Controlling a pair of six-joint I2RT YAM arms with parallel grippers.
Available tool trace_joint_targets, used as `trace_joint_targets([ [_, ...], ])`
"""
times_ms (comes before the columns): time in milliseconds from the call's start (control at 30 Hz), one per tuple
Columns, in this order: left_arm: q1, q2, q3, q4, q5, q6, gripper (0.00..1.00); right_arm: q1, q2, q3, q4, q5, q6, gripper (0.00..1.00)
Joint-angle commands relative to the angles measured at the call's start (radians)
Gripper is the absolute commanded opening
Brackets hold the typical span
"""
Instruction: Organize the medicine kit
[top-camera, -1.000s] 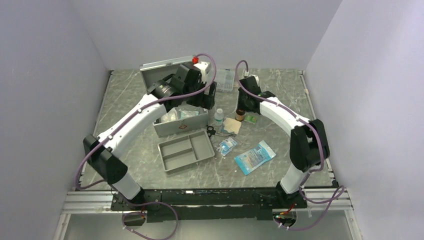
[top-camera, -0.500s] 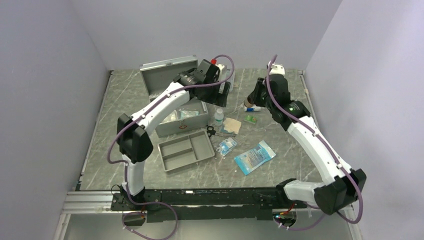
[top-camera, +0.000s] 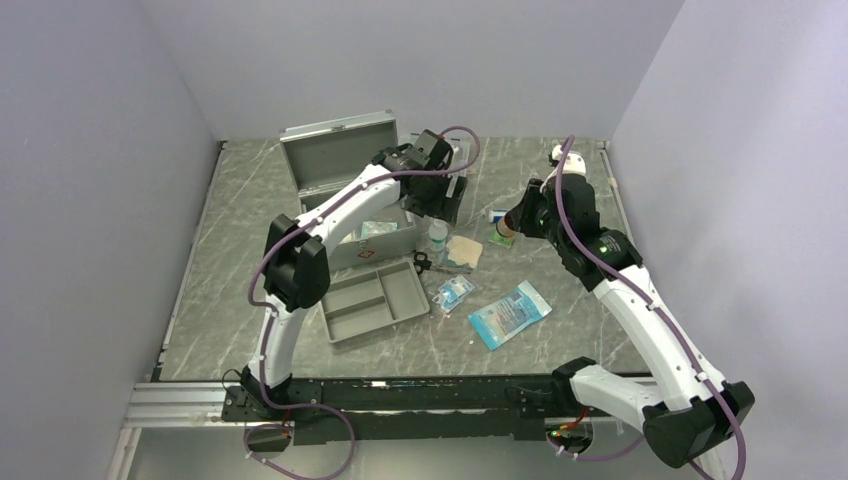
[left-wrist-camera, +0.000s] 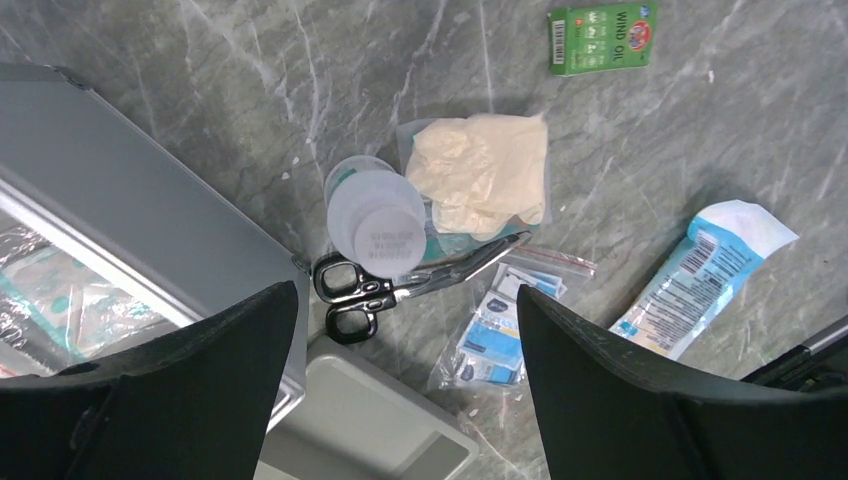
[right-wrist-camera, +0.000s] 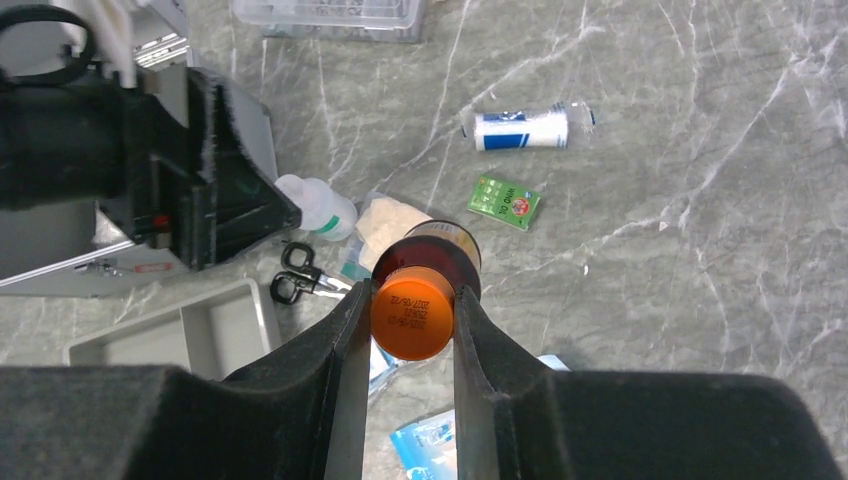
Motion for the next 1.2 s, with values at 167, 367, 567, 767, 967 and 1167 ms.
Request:
trace_joint_targets([
  [167,-0.002,0.079,0.089,-0.019,0.017,-0.002,0.83,-0.002,-0.056,-0.020,0.029,-0.024,0.020,0.00],
  [367,-0.002,0.103,0.110,-0.028,0.009,0.005,0.75,-0.002,-0.066,-0.031,0.033,-0.029,0.025,0.00],
  [567,-0.002,0.120,0.105,-0.020,0.014,0.008,0.67,-0.003,-0.074,-0.034,0.037,-0.026,0.026,0.00],
  [767,-0.002,0.134,0.116,-0.027,-0.001,0.015,0.62,-0.002,-0.074,-0.047,0.047,-0.029,0.030,0.00],
  [967,-0.002,0.141,0.124,-0.035,-0.010,0.021,0.55,-0.003,-0.074,-0.055,0.058,-0.031,0.033,0.00],
  [1167,-0.002,0.148,0.131,-0.042,-0.021,0.028,0.39,-0.002,-0.069,-0.062,0.064,-0.037,0.033,0.00],
])
